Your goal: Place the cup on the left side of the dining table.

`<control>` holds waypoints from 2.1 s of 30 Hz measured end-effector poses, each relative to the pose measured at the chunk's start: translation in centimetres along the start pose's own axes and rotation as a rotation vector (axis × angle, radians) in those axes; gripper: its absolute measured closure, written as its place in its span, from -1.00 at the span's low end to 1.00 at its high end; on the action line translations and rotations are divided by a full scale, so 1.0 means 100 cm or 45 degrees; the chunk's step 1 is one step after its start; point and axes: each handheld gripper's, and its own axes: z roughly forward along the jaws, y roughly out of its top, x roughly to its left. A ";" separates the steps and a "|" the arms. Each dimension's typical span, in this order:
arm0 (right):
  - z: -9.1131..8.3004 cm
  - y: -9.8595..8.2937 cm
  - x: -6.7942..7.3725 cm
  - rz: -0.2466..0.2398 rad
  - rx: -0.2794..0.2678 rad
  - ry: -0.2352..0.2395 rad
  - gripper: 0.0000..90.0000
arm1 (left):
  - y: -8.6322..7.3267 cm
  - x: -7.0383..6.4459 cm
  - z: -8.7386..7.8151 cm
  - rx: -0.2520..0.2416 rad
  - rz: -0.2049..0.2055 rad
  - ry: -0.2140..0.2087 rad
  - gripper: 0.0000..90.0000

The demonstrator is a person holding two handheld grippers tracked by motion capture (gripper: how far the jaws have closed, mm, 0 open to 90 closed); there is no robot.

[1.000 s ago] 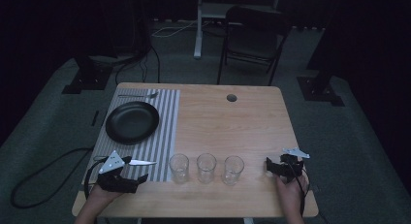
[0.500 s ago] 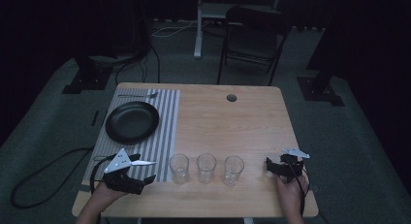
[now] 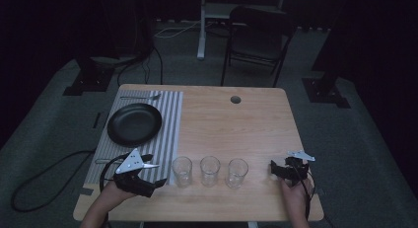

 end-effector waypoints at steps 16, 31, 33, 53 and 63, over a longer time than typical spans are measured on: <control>0.000 0.000 0.000 -0.001 0.000 0.000 -0.74 | 0.024 -0.006 0.011 -0.019 0.039 -0.087 -0.87; 0.000 0.000 0.000 -0.001 -0.002 0.000 -0.74 | 0.050 -0.019 0.031 0.025 0.134 -0.139 -0.87; 0.000 0.000 0.000 -0.001 -0.002 0.000 -0.74 | 0.053 -0.021 0.033 0.023 0.133 -0.164 -0.87; 0.000 0.000 0.000 -0.002 -0.003 0.000 -0.74 | 0.089 -0.042 0.068 0.097 0.228 -0.251 -0.87; 0.000 0.000 0.000 -0.003 -0.003 0.000 -0.74 | 0.102 -0.051 0.087 0.158 0.283 -0.283 -0.87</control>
